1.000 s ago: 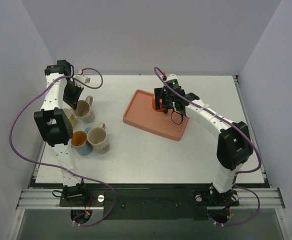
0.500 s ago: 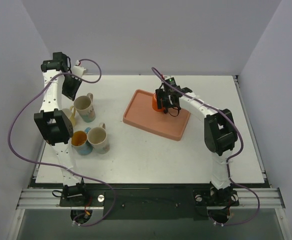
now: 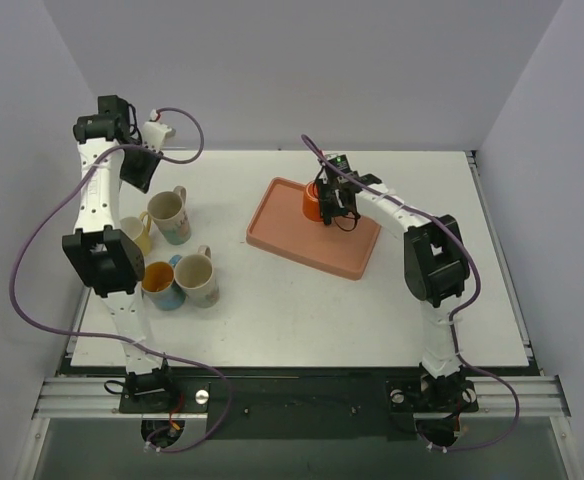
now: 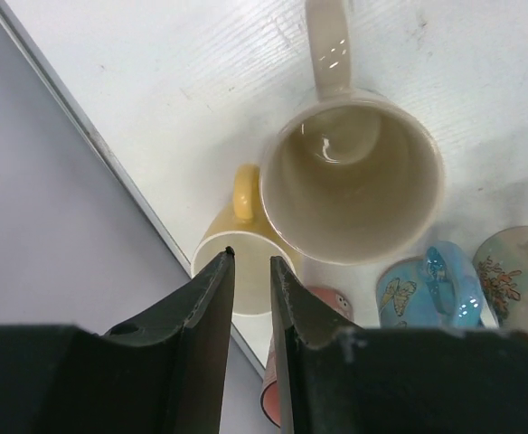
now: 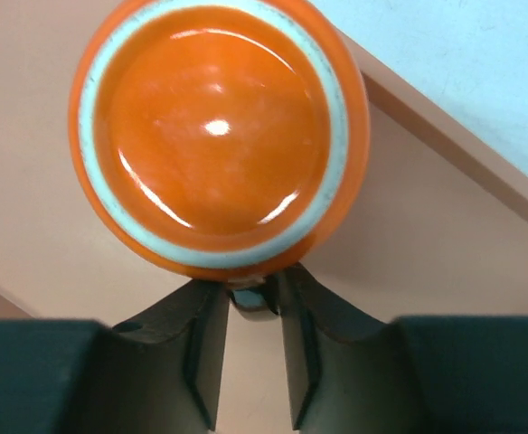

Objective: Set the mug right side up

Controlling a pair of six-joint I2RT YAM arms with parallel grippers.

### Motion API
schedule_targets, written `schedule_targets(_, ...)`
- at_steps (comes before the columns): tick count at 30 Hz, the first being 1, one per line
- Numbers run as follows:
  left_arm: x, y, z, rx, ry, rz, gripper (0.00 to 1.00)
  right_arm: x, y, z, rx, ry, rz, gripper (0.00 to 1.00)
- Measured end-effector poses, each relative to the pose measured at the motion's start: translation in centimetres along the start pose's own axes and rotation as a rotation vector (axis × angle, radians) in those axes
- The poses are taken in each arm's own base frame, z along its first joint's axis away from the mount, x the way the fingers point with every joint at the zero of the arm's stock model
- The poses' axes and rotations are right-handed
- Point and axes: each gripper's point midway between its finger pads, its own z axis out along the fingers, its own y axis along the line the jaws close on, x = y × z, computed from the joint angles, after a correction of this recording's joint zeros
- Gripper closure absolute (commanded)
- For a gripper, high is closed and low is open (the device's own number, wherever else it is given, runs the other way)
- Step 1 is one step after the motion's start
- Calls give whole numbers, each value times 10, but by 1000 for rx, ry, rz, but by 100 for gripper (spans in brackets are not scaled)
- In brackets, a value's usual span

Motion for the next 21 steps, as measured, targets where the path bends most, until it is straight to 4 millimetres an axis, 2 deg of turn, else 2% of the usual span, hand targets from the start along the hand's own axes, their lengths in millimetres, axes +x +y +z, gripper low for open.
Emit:
schedule_targets(2,-6,-4,-14,-6,-35,13,67,0,-1,0,-4,2,0,95)
schedule_targets(3,-11,-7,-22,-11,-56,23,67,0,0,0,-7,2,-4,99)
schedule_targets(9,-34,-32,-67,-10,-177,97,67,0,1,-1,-16,-1,1,100)
schedule_targets(12,-42,-44,-79,6,-220,125,67,5,3,-6,-42,-6,14,100)
schedule_targets(17,-47,-71,-93,58,-269,176,65,17,18,-41,-144,-7,101,100)
schedule_targets(19,-45,-89,-100,85,-279,217,64,12,25,-59,-187,-35,138,100)
schedule_targets(21,-42,-111,-110,111,-294,270,59,-2,34,-82,-241,-96,173,100)
